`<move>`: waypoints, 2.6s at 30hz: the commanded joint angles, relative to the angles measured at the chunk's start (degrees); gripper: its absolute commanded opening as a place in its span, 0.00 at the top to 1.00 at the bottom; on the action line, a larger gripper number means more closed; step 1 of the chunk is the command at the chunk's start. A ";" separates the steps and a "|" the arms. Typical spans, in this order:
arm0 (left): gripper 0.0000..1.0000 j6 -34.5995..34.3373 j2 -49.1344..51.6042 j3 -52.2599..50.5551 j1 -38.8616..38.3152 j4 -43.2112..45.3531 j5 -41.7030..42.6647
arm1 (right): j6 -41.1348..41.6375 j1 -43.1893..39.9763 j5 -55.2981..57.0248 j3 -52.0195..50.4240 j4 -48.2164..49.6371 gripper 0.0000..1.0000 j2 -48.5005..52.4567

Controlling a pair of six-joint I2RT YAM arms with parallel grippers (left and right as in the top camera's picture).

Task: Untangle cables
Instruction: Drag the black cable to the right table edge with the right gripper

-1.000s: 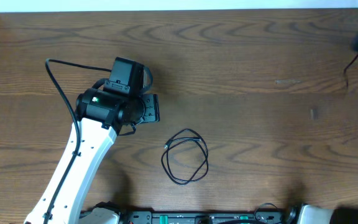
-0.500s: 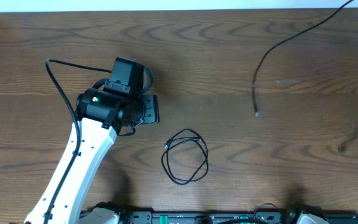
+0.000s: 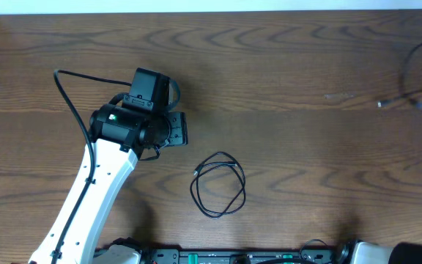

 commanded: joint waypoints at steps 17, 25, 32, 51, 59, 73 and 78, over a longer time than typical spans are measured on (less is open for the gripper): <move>0.39 -0.09 0.09 -0.42 0.24 -0.13 -0.52 | 0.33 0.79 -10.62 0.28 -4.35 0.99 -8.41; 0.39 -0.07 0.09 -0.42 0.24 -0.13 -0.55 | 0.37 0.76 -10.60 0.28 -22.88 0.99 -21.51; 0.39 -0.07 0.09 -0.42 0.24 -0.09 -0.55 | 0.37 0.46 -5.27 3.87 -31.47 0.99 -25.42; 0.39 -0.04 0.09 -0.42 0.24 -0.13 -0.55 | 1.84 0.46 -7.02 46.97 -69.85 0.99 -3.48; 0.39 0.15 0.09 -0.42 0.24 -0.11 -0.57 | 1.20 0.46 -6.62 42.93 -69.85 0.99 -9.60; 0.39 0.13 0.09 -0.42 0.24 -0.11 -0.57 | 2.54 0.44 3.54 42.62 -69.79 0.99 0.76; 0.39 0.15 0.09 -0.42 0.24 -0.11 -0.57 | 2.54 -1.29 3.76 42.62 -68.50 0.99 18.21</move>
